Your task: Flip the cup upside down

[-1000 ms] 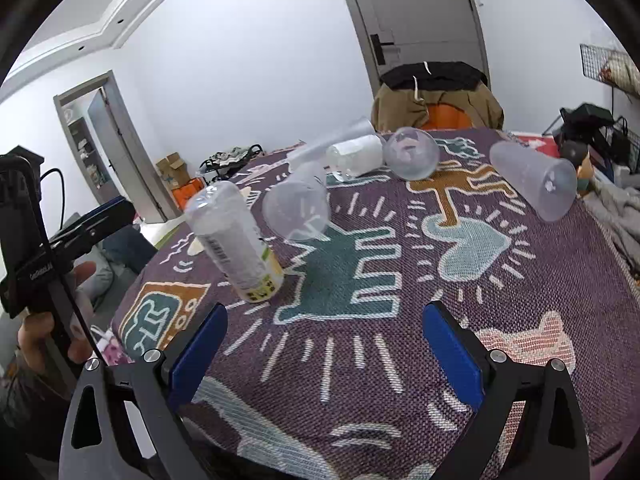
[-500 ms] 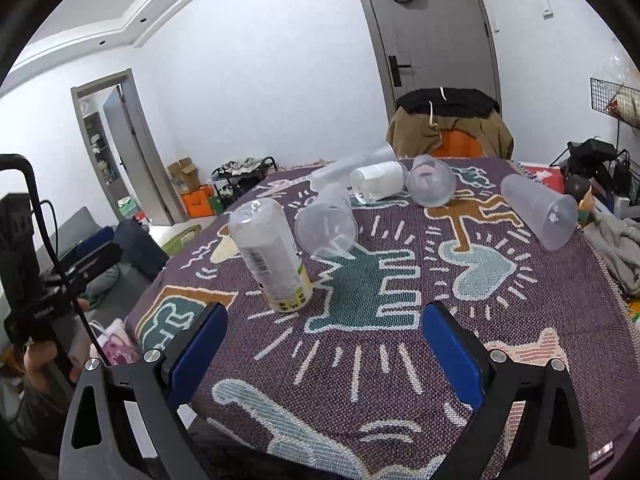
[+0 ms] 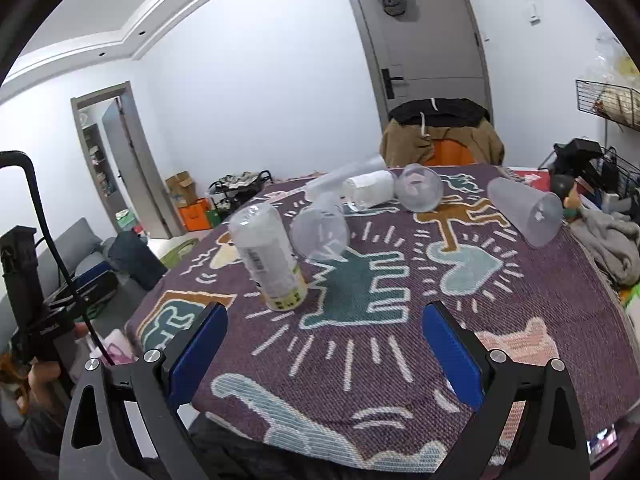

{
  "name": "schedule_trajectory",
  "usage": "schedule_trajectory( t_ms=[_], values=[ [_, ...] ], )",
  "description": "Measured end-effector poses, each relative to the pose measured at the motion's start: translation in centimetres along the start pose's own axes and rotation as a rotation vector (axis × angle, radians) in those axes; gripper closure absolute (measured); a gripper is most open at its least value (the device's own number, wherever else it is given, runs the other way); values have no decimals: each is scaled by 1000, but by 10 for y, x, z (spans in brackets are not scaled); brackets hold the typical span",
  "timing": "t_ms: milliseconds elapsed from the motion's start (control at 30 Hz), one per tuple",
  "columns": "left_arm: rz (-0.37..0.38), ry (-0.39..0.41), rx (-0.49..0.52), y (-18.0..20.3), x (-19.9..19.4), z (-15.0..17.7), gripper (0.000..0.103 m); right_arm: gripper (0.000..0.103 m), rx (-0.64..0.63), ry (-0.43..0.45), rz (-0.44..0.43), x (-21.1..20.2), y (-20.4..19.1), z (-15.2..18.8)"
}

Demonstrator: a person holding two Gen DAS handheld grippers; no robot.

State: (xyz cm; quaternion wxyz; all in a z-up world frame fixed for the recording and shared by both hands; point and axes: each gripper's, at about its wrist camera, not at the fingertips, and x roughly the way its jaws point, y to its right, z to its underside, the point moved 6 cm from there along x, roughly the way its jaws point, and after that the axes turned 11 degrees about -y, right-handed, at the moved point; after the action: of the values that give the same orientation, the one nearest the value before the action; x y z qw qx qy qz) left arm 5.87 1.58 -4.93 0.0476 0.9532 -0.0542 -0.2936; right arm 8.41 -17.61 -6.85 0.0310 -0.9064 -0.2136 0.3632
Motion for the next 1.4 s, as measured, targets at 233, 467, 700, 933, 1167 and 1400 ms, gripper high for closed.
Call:
schedule_trajectory(
  t_ms=[233,467,700,933,1167,1400],
  values=[
    [-34,-2,32,2,0,5,1,4,40,-18,4,8,13,15],
    [-48,6,66,11,-1,5,1,4,57,-19,5,8,18,15],
    [-39,0,54,9,0,6,0,4,55,-20,-6,7,16,14],
    [-39,-3,56,10,0,6,0,4,45,-17,-5,5,14,13],
    [-45,-3,70,13,0,7,0,4,35,-12,1,5,13,12],
    [-42,-2,65,14,-1,8,0,4,23,-8,11,4,11,10]
  ],
)
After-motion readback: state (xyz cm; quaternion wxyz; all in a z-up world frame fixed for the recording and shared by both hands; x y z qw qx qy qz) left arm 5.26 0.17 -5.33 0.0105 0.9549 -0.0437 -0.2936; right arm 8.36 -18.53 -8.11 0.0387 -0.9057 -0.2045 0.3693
